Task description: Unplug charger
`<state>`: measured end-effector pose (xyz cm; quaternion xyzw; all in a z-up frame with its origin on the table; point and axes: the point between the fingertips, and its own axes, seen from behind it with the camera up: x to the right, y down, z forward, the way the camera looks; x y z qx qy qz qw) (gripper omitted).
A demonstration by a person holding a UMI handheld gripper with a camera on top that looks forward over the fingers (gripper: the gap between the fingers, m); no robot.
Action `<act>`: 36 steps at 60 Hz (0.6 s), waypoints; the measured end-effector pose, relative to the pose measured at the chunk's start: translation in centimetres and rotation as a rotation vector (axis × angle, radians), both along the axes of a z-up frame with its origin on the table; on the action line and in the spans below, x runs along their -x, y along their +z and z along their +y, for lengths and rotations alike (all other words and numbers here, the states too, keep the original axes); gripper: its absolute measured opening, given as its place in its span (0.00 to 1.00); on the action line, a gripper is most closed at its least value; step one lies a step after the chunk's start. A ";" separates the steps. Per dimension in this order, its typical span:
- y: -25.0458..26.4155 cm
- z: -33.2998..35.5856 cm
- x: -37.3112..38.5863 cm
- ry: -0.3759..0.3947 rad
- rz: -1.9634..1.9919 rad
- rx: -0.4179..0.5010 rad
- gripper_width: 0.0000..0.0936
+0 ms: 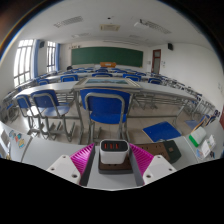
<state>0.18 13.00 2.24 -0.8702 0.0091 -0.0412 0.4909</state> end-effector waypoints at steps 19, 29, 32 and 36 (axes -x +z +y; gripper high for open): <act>0.6 0.6 -0.3 -0.030 0.021 -0.004 0.25; 9.0 1.8 -0.9 -0.019 0.032 -0.175 0.25; 14.5 1.4 -0.5 0.016 0.023 -0.269 0.25; 21.9 1.4 -1.8 0.031 0.074 -0.374 0.25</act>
